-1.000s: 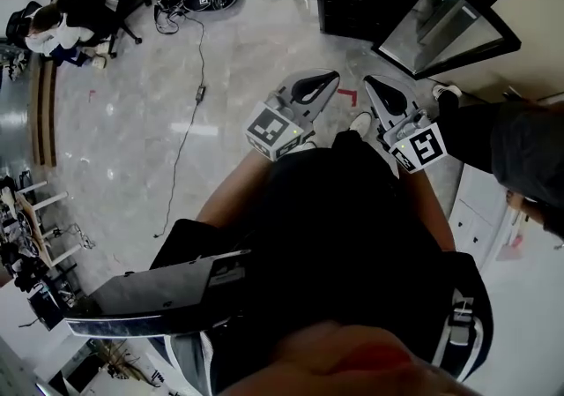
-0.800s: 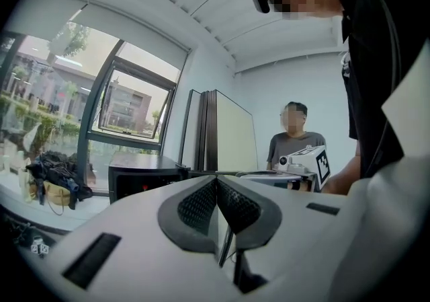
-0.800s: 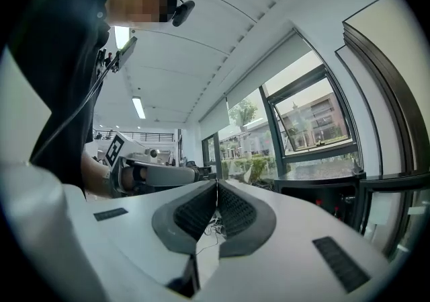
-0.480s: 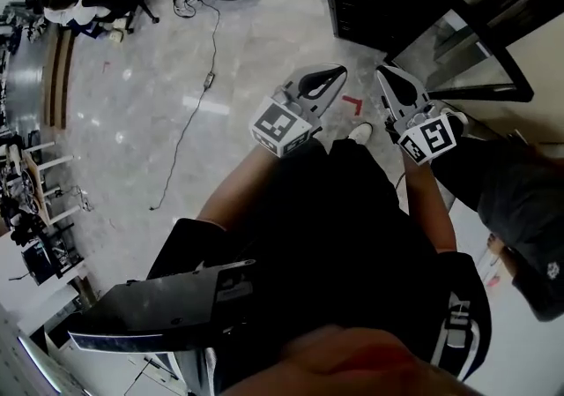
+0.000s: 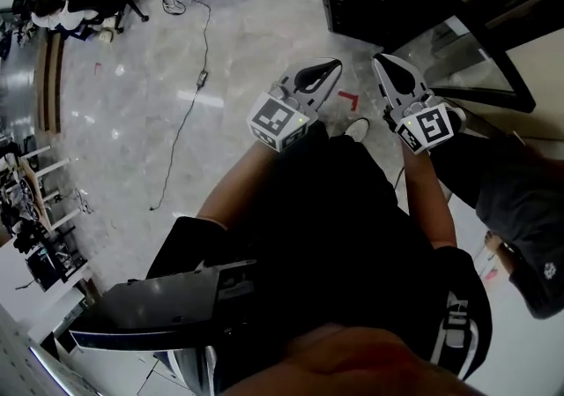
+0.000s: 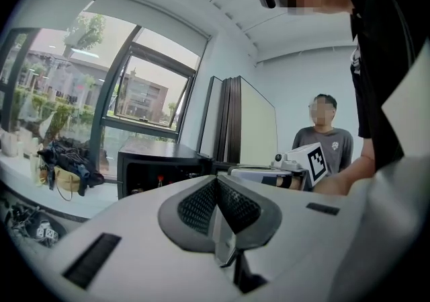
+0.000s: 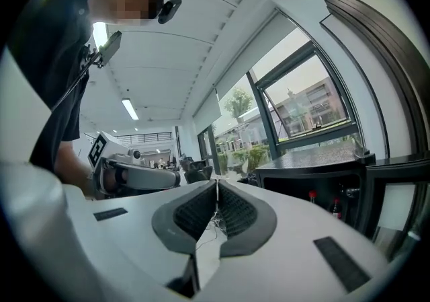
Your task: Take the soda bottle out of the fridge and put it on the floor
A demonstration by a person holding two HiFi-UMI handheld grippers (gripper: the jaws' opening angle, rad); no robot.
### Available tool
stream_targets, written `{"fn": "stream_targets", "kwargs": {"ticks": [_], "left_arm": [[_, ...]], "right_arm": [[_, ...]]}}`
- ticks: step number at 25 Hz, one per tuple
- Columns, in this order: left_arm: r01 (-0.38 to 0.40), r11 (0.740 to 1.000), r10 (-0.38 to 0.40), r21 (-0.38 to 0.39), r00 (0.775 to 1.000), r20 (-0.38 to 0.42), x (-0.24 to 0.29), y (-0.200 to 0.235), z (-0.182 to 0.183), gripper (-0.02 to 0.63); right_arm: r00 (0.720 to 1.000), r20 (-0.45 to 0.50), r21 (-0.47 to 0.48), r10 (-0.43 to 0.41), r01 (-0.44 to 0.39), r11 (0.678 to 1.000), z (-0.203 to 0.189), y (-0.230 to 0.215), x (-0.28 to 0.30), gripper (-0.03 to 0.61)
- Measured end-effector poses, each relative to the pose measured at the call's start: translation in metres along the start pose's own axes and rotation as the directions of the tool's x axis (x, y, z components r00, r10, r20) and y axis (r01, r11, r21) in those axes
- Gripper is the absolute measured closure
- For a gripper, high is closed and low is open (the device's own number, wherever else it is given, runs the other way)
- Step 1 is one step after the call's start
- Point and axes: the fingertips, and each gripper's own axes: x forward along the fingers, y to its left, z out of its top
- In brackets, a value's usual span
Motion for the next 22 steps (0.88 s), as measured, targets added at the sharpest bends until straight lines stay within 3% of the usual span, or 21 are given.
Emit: {"fn": "stream_targets", "kwargs": {"ticks": [9,15,19,22], "left_arm": [[0.099,0.995,-0.099,0.028,0.995,0.002,0.020,0.058,-0.018,0.609],[0.099,0.994,-0.099,0.049,0.995,-0.011,0.072,0.116,-0.041,0.609],[0.065,0.996,-0.065,0.063,0.998,-0.001,0.109,0.151,-0.067,0.609],[0.019,0.999,-0.020,0.051,1.000,0.021,0.127,0.164,-0.086,0.609]], "right_arm": [[0.992,-0.054,-0.039,-0.114,0.112,0.993,-0.034,-0.019,0.045,0.566],[0.973,-0.073,-0.083,-0.220,0.214,0.973,-0.057,-0.099,0.080,0.565],[0.938,0.000,-0.093,-0.347,0.346,0.934,-0.085,-0.166,0.093,0.565],[0.917,0.034,-0.086,-0.396,0.398,0.913,-0.110,-0.196,0.094,0.563]]}}
